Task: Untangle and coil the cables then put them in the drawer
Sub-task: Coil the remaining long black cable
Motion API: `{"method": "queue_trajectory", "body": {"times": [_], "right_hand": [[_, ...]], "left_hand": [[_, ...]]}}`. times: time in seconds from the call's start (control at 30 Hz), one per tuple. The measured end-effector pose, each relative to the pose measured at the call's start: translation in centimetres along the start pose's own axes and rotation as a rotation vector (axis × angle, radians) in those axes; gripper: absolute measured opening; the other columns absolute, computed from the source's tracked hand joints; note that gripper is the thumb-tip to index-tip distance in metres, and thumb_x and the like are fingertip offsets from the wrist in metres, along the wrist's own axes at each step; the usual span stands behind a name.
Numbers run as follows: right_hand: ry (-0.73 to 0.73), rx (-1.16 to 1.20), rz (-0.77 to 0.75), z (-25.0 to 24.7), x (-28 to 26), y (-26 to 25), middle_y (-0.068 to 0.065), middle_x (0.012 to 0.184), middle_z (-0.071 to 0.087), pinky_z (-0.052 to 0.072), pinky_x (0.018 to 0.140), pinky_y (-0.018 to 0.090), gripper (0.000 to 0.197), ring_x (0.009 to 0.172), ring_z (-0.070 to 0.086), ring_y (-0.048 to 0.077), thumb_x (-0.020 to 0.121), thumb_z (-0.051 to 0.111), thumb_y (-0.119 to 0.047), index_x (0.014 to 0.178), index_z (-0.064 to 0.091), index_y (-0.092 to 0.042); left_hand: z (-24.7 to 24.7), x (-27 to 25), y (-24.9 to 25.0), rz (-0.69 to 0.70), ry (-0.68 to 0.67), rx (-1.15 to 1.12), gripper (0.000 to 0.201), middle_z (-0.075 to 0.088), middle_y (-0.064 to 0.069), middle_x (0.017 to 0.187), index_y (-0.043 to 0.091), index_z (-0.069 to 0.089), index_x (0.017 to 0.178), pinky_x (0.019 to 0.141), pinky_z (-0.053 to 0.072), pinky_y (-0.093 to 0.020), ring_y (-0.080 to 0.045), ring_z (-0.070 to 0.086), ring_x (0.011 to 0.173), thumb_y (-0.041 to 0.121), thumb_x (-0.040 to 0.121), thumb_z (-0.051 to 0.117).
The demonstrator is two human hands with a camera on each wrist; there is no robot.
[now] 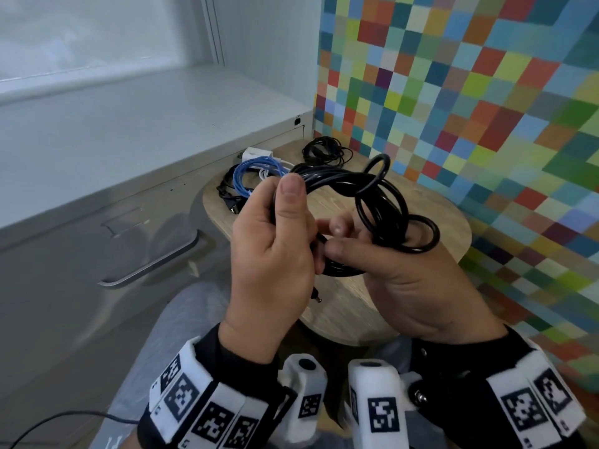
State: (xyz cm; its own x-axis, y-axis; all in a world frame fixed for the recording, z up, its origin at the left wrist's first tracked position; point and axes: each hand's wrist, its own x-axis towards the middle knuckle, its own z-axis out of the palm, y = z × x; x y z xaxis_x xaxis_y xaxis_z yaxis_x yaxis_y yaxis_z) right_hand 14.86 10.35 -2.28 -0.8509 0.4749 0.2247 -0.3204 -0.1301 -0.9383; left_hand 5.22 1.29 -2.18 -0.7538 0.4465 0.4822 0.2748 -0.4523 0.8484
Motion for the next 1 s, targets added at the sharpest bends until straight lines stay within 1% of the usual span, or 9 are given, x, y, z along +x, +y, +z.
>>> {"method": "queue_trajectory", "body": {"times": [0.17,0.23,0.37,0.47,0.63,0.73,0.8,0.9,1.0], "right_hand": [[-0.124,0.083,0.037,-0.1,-0.2,-0.1,0.010,0.093,0.062,0.050,0.098,0.045,0.023,0.107,0.066,0.024,0.062,0.091,-0.015,0.074,0.073,-0.023],[-0.051,0.000,0.014,0.0,0.0,-0.2,0.007,0.092,0.064,0.052,0.100,0.050,0.025,0.114,0.067,0.026,0.065,0.086,-0.007,0.068,0.068,-0.025],[0.160,0.059,0.027,0.9,0.5,0.2,0.002,0.083,0.067,0.054,0.096,0.048,0.034,0.097,0.069,0.019,0.081,0.062,0.003,0.061,0.066,-0.024],[0.248,0.041,0.053,1.4,0.5,0.5,0.006,0.086,0.071,0.055,0.093,0.051,0.041,0.093,0.070,0.022,0.092,0.053,0.013,0.070,0.069,-0.017],[0.277,0.072,0.136,1.4,0.8,0.7,0.009,0.094,0.063,0.058,0.076,0.048,0.027,0.091,0.063,0.031,0.074,0.053,0.003,0.071,0.067,-0.020],[0.271,0.017,0.196,1.0,0.7,0.5,0.012,0.102,0.065,0.059,0.069,0.045,0.043,0.093,0.061,0.033,0.079,0.043,0.016,0.099,0.068,-0.012],[0.294,-0.040,0.210,0.2,0.6,0.4,0.013,0.107,0.066,0.061,0.068,0.043,0.052,0.091,0.063,0.027,0.082,0.035,0.024,0.109,0.063,-0.010],[0.307,-0.096,0.189,-0.7,0.6,0.2,0.012,0.075,0.064,0.062,0.071,0.045,0.046,0.074,0.066,0.027,0.083,0.035,0.027,0.085,0.063,-0.008],[0.247,0.053,0.181,-1.3,0.3,-0.7,0.008,0.054,0.047,0.062,0.070,0.045,0.045,0.048,0.052,0.021,0.087,0.030,0.025,0.081,0.062,-0.006]], "left_hand": [[-0.2,0.0,0.0,0.046,0.025,0.075,0.041,0.043,0.010,0.054,0.014,0.043,0.074,0.041,0.037,-0.024,-0.007,0.043,0.043,0.043,0.103,0.042],[-0.2,0.0,0.1,0.083,0.011,0.058,0.041,0.044,0.012,0.055,0.015,0.042,0.078,0.038,0.039,-0.030,-0.007,0.044,0.042,0.047,0.103,0.043],[-0.1,-0.4,0.0,0.185,-0.068,0.088,0.037,0.047,0.019,0.057,0.024,0.044,0.083,0.041,0.042,-0.039,-0.007,0.044,0.046,0.056,0.101,0.042],[-0.3,-0.5,-0.4,0.183,-0.055,0.115,0.037,0.047,0.018,0.058,0.025,0.044,0.083,0.042,0.041,-0.044,-0.011,0.044,0.046,0.058,0.102,0.043],[-0.8,-0.2,-0.7,0.202,-0.008,0.182,0.039,0.046,0.011,0.059,0.025,0.045,0.084,0.043,0.041,-0.047,-0.028,0.046,0.045,0.060,0.102,0.043],[-1.4,0.3,-0.4,0.231,0.056,0.257,0.036,0.044,0.003,0.060,0.029,0.044,0.084,0.043,0.041,-0.045,-0.034,0.046,0.047,0.059,0.102,0.042],[-1.9,0.9,-0.3,0.256,0.111,0.253,0.034,0.043,0.005,0.060,0.026,0.044,0.084,0.040,0.041,-0.039,-0.024,0.048,0.046,0.053,0.105,0.042],[-2.4,1.4,-0.5,0.179,0.184,0.160,0.034,0.040,0.008,0.055,0.019,0.040,0.080,0.038,0.038,-0.027,-0.008,0.040,0.044,0.038,0.108,0.041],[-2.5,1.8,-0.8,0.036,0.227,0.086,0.038,0.037,0.012,0.055,0.016,0.039,0.077,0.041,0.034,-0.024,-0.008,0.033,0.045,0.037,0.108,0.041]]}}
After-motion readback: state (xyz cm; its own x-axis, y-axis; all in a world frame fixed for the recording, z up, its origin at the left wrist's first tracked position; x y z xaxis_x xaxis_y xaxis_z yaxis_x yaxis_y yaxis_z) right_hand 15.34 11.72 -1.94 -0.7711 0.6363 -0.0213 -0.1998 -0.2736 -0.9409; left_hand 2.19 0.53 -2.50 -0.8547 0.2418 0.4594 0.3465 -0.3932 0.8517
